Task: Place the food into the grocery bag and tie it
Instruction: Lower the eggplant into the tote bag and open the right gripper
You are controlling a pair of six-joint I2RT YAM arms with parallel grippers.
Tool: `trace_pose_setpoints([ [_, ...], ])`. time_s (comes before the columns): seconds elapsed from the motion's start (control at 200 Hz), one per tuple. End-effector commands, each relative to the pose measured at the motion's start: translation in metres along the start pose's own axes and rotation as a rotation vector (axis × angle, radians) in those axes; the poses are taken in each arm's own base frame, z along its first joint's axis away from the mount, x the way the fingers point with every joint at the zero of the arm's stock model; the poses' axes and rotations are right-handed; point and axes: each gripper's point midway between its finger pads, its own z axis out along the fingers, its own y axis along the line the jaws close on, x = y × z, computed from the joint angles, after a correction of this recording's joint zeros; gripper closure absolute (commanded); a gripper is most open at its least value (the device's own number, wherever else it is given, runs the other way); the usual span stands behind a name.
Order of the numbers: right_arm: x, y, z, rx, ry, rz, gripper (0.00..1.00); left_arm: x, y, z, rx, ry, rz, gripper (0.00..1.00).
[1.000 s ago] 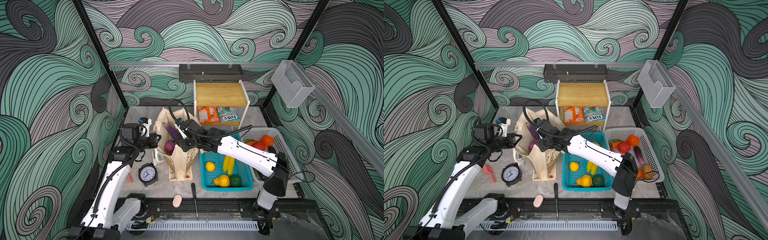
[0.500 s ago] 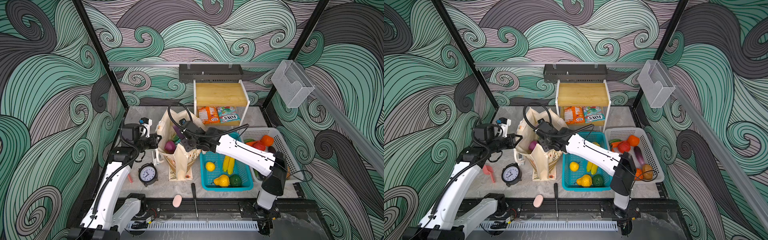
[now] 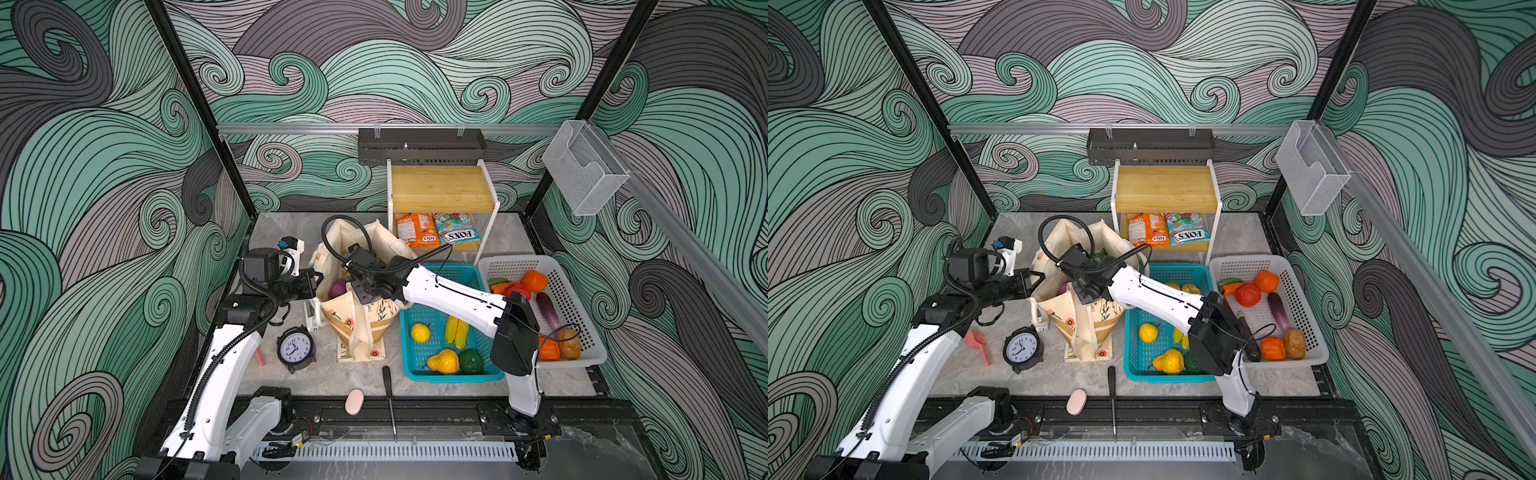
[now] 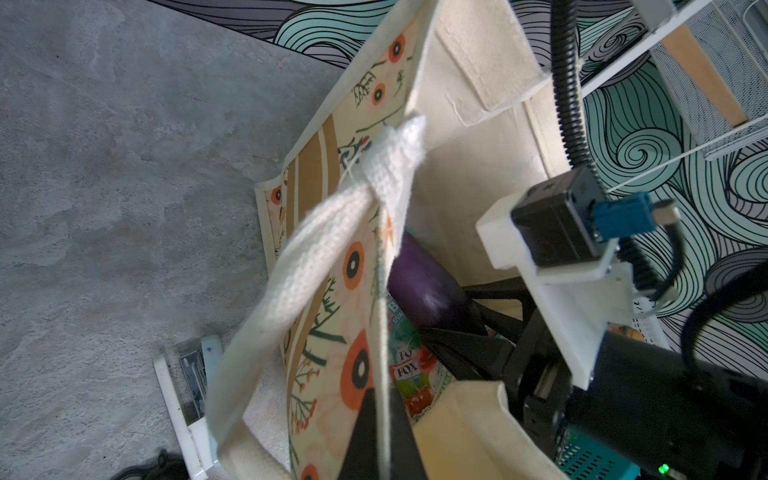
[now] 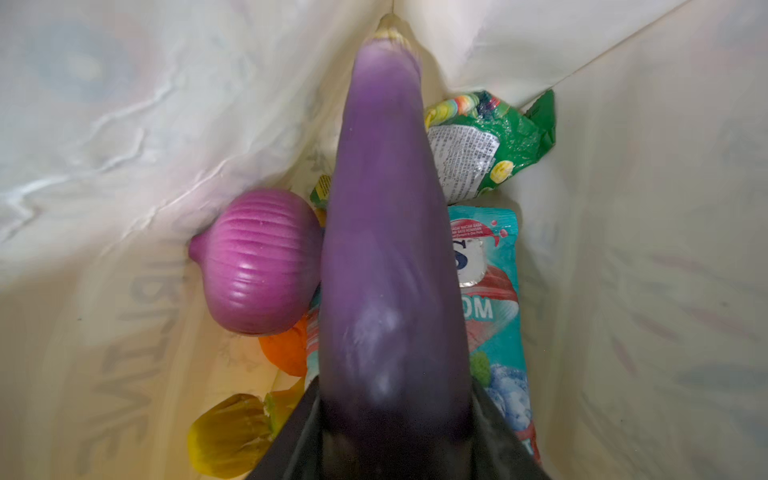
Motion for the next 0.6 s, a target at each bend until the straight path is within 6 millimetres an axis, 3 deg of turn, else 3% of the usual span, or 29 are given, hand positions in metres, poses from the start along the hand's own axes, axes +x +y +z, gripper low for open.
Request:
trace_pose_setpoints([
  [0.0, 0.046, -0.001, 0.022, 0.024, 0.169, -0.083, 0.49, -0.019, -0.013, -0.011, 0.039, -0.080, 0.046, 1.00],
  [0.155, 0.038, 0.001, 0.010, -0.024, 0.137, -0.072, 0.45, -0.019, -0.014, -0.010, 0.043, -0.076, 0.045, 1.00],
  [0.33, 0.022, 0.008, -0.016, -0.107, 0.075, -0.060, 0.19, -0.019, -0.013, -0.010, 0.041, -0.076, 0.045, 1.00],
  [0.51, 0.007, 0.004, -0.045, -0.131, -0.001, -0.043, 0.01, -0.018, -0.012, -0.010, 0.035, -0.076, 0.045, 1.00],
  [0.595, 0.000, 0.001, -0.063, -0.146, -0.043, -0.028, 0.00, -0.018, -0.012, -0.010, 0.035, -0.075, 0.044, 1.00],
])
